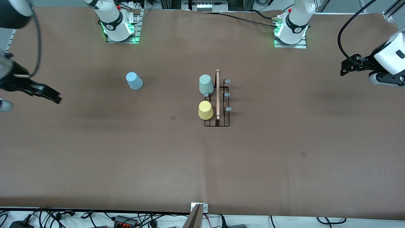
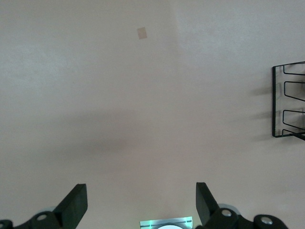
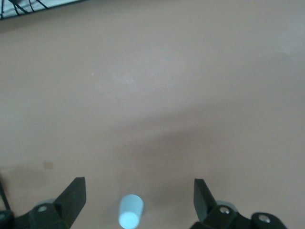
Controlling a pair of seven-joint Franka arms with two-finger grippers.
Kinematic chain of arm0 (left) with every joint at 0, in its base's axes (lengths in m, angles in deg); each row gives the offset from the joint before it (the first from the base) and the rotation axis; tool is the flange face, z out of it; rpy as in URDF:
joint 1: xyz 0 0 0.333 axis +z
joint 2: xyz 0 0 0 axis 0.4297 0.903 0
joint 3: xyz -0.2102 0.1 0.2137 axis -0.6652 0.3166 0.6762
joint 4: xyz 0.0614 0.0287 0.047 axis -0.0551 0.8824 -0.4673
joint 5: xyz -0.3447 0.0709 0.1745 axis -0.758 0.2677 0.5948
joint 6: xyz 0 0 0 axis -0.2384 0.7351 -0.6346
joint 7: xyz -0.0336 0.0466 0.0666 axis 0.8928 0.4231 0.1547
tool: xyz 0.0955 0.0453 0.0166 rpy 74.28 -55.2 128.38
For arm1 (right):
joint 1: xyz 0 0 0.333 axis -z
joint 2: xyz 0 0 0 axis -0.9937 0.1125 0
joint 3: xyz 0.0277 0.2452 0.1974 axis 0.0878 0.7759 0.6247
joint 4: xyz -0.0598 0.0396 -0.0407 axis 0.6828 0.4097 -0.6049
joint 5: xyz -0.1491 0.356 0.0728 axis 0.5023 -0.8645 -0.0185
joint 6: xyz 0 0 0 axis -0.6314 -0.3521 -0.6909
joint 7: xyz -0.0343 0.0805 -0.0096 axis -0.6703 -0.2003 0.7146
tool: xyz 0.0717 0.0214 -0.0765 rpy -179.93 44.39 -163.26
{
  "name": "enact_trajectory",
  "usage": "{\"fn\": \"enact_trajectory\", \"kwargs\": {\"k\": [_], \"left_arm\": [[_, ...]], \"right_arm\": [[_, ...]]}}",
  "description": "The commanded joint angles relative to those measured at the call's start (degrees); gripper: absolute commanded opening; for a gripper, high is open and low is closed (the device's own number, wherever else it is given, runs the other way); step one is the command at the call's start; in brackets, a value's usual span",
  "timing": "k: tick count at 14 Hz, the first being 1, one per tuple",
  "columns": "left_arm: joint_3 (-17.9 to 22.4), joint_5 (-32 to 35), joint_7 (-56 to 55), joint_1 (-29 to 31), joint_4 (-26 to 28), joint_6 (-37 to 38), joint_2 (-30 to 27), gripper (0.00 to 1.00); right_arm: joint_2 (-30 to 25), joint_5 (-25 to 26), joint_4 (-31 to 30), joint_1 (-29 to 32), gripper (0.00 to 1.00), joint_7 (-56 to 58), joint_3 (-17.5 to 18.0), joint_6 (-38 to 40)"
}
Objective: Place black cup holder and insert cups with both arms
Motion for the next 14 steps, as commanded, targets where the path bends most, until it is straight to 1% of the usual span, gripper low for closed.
{"fn": "enact_trajectory", "kwargs": {"k": [1,2,4,8,9,11,12,14], "left_arm": [[-0.4,-0.1,-0.6,0.3,-0.9,0.7,-0.1,1.00],[-0.4,-0.1,-0.6,0.3,-0.9,0.7,-0.1,1.00],[-0.4,-0.1,-0.7,0.3,-0.9,0.7,-0.1,1.00],[-0.5,-0.1,-1.4,0.3,-1.0,1.3,-0.1,1.00],[-0.6,-0.1,-1.5,0.3,-1.0,1.3,-0.1,1.00],[-0.7,-0.1,-2.5,0.3,-1.0,1.6,-0.2,1.00],[-0.7,-0.1,-2.5,0.3,-1.0,1.6,-0.2,1.00],[-0.7,-0.1,-2.6,0.3,-1.0,1.7,-0.2,1.00]], "right_arm": [[-2.4,0.2,-1.9,-0.1,1.00,9.2,-0.7,2.3],[-2.3,0.1,-1.9,0.2,1.00,11.1,-0.8,2.2],[-1.9,-0.9,-1.9,2.0,1.00,11.5,-1.2,2.3],[-2.4,-1.3,-2.3,1.9,1.00,11.2,-1.4,4.7],[-2.8,-2.2,-2.7,1.9,1.00,11.2,-1.4,4.7],[-5.9,-5.7,-8.0,2.1,1.00,11.3,-2.4,2.6],[-7.0,-5.8,-9.4,1.8,1.00,11.4,-3.6,1.7],[-7.1,-5.6,-9.3,1.7,1.00,11.5,-3.7,2.0]]}}
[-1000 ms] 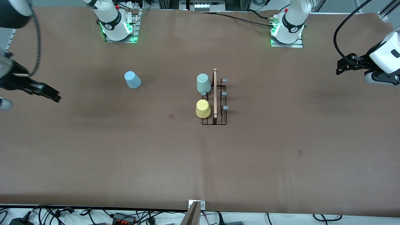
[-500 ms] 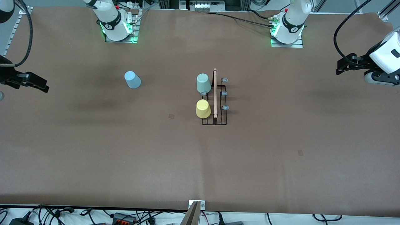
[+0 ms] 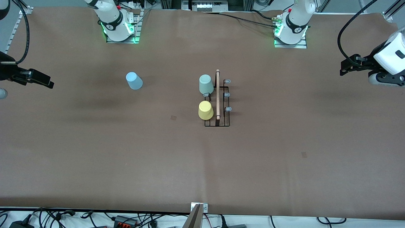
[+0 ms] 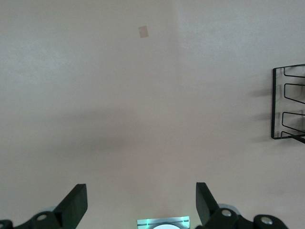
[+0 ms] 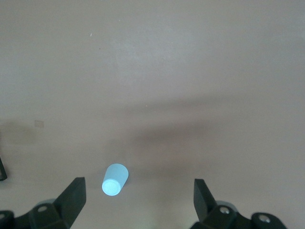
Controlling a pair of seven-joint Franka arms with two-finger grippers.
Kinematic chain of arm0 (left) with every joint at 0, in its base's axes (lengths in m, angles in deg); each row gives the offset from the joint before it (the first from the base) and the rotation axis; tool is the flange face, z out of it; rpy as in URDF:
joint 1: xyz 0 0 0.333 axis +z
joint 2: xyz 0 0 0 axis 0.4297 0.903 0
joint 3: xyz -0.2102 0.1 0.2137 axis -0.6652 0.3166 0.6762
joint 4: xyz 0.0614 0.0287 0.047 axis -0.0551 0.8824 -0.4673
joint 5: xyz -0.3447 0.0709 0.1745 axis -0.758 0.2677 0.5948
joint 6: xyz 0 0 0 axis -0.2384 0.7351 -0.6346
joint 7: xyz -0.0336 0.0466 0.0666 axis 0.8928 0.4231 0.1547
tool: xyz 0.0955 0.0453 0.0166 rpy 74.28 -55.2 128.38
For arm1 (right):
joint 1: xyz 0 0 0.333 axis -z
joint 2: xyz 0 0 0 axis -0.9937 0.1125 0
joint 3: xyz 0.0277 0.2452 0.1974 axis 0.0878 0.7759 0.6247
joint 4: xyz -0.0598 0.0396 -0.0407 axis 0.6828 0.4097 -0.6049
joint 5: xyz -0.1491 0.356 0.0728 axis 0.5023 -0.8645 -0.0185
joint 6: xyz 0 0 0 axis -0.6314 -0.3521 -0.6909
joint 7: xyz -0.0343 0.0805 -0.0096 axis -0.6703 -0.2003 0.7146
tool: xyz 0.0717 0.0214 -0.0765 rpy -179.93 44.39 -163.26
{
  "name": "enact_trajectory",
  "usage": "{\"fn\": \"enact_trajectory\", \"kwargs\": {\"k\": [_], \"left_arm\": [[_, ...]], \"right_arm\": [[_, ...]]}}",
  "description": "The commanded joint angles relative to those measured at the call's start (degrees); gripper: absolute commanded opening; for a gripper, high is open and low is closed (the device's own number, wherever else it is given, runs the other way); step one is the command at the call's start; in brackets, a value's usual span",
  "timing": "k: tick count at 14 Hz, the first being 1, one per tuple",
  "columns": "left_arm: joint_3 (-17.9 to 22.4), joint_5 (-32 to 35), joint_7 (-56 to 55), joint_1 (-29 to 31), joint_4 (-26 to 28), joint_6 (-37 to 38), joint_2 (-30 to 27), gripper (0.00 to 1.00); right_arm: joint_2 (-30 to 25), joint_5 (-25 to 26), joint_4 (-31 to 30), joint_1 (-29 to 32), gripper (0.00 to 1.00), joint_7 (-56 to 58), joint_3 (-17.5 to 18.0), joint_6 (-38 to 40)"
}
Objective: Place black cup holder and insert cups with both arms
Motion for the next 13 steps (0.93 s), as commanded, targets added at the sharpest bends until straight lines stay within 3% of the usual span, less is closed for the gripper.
{"fn": "enact_trajectory", "kwargs": {"k": [1,13], "left_arm": [[-0.6,-0.1,-1.0,0.3,-1.0,1.6,-0.1,1.00],[-0.4,-0.2,-1.0,0.3,-1.7,1.9,0.1,1.00]], "right_arm": [[-2.9,-0.5,-3.1,0.0,1.00,1.2,-0.6,-1.4],[-2.1,-0.2,-2.9,0.3,1.00,2.7,-0.6,-2.0]]}}
